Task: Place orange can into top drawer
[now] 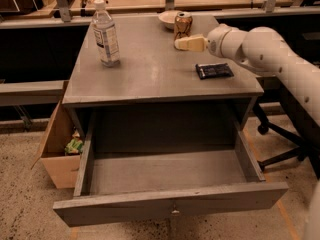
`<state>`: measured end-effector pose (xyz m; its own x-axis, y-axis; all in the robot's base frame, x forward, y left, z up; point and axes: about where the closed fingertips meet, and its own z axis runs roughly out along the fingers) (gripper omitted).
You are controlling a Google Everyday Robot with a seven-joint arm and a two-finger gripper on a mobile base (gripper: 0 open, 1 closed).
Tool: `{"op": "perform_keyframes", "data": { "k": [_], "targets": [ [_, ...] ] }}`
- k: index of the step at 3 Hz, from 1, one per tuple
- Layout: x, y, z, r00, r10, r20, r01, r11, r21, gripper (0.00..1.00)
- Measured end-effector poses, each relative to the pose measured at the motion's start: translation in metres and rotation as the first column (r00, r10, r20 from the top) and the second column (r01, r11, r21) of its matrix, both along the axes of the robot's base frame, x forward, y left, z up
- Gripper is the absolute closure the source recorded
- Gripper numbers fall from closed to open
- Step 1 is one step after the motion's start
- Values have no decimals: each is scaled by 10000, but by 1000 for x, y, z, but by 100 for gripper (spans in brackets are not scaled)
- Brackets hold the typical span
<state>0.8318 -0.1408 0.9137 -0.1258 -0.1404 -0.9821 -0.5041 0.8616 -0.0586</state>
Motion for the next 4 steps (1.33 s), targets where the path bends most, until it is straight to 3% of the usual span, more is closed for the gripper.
{"op": "perform_keyframes", "data": {
  "k": [1, 2, 4],
  "targets": [
    [33, 17, -14, 9996, 141, -251, -126, 9981, 601, 0],
    [65, 21, -26, 9998, 26, -195, -13, 9978, 662, 0],
    [106, 35, -37, 9996, 269, 93, -275, 9970, 718, 42]
  ]
}}
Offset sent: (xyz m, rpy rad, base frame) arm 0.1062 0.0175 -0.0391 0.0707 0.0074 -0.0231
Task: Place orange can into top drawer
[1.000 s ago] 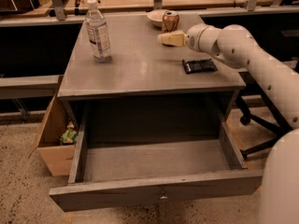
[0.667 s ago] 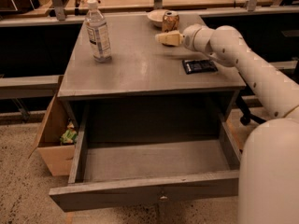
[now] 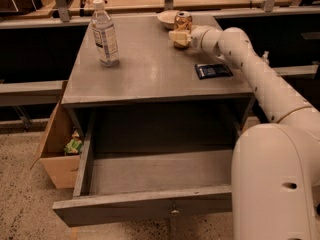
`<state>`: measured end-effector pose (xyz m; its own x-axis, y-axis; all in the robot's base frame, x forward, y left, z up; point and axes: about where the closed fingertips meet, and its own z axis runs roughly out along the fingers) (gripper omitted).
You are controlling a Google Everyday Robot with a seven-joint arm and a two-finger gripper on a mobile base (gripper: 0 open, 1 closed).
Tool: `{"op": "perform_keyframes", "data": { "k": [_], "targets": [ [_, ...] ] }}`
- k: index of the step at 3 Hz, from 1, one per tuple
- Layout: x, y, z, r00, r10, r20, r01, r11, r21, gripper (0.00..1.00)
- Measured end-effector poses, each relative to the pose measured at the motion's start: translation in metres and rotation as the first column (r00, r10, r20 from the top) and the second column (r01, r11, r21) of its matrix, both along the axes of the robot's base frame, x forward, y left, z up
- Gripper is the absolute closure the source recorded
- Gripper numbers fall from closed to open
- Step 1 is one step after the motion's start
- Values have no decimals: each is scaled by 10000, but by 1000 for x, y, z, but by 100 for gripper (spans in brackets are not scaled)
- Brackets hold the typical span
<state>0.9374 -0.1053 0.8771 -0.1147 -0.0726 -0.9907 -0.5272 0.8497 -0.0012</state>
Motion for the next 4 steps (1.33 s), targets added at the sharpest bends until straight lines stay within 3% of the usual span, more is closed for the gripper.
{"op": "perform_keyframes", "data": {
  "k": [1, 2, 3, 4],
  "targets": [
    [0, 2, 11, 9988, 488, -30, -487, 9987, 117, 65],
    [-32, 5, 36, 9886, 1466, -336, -1458, 9890, 255, 88],
    [-80, 10, 59, 9645, 2556, -666, -2500, 9647, 830, 100],
    [-129, 10, 78, 9494, 2980, -988, -2839, 9493, 1353, 100]
  ]
}}
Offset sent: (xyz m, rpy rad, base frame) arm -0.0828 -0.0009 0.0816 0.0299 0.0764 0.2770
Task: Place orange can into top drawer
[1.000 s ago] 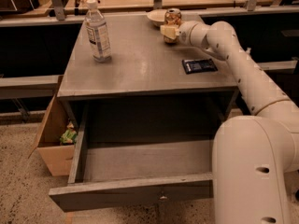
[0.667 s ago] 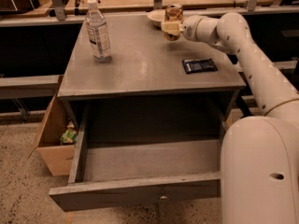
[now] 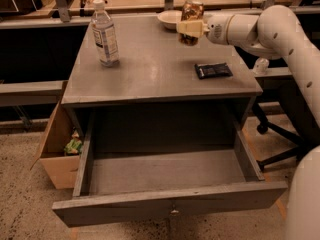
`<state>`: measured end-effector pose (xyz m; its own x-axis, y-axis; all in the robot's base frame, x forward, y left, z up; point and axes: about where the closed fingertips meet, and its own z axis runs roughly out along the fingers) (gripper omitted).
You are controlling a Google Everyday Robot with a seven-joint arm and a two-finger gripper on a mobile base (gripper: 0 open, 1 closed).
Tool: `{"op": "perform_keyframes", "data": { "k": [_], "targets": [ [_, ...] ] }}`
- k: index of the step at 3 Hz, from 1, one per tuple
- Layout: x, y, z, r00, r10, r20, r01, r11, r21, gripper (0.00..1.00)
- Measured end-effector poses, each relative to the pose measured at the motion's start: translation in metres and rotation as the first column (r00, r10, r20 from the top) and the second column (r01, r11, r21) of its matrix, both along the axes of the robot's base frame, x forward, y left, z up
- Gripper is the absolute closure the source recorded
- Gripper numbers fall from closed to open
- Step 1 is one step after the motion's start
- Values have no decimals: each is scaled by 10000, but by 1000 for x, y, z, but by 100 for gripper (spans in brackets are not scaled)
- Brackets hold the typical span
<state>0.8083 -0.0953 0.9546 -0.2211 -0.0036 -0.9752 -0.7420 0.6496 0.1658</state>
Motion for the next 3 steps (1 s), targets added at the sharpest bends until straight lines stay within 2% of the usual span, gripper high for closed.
{"op": "perform_keyframes", "data": {
  "k": [1, 2, 3],
  "targets": [
    [-51, -4, -1, 9999, 117, 5, -118, 9992, 383, 100],
    [-77, 20, -13, 9964, 759, 390, -769, 9967, 253, 100],
    [-79, 23, -6, 9950, 919, 401, -932, 9952, 312, 100]
  ]
}}
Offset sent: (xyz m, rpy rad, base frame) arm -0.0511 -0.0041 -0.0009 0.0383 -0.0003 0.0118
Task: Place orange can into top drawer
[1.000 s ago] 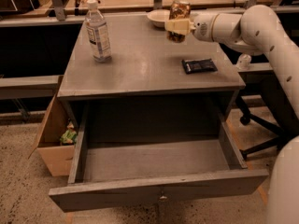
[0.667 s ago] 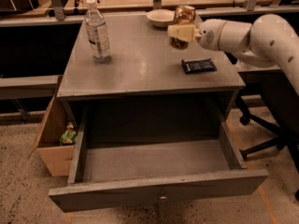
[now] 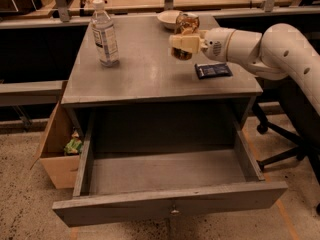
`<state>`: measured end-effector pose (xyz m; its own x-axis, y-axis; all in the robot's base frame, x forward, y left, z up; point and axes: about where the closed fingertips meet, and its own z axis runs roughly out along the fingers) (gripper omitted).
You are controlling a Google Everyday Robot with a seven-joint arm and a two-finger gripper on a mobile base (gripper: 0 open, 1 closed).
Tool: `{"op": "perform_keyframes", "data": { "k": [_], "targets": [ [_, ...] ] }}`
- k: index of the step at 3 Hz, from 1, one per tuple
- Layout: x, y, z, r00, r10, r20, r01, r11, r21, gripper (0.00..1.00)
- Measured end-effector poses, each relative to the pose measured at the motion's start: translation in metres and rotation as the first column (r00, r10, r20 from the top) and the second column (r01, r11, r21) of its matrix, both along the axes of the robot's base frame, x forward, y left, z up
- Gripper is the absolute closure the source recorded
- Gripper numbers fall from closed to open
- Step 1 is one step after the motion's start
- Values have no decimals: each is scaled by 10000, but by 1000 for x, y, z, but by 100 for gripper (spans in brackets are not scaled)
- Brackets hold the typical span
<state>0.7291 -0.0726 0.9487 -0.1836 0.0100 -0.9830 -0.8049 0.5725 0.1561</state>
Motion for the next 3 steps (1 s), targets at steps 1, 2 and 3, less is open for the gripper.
{"op": "perform_keyframes", "data": {
  "k": [1, 2, 3],
  "targets": [
    [-38, 19, 21, 9980, 636, -66, -633, 9972, 404, 100],
    [-84, 54, 33, 9909, 1320, -269, -1277, 9839, 1253, 100],
    [-128, 88, 24, 9773, 1995, -711, -1843, 9665, 1786, 100]
  ]
}}
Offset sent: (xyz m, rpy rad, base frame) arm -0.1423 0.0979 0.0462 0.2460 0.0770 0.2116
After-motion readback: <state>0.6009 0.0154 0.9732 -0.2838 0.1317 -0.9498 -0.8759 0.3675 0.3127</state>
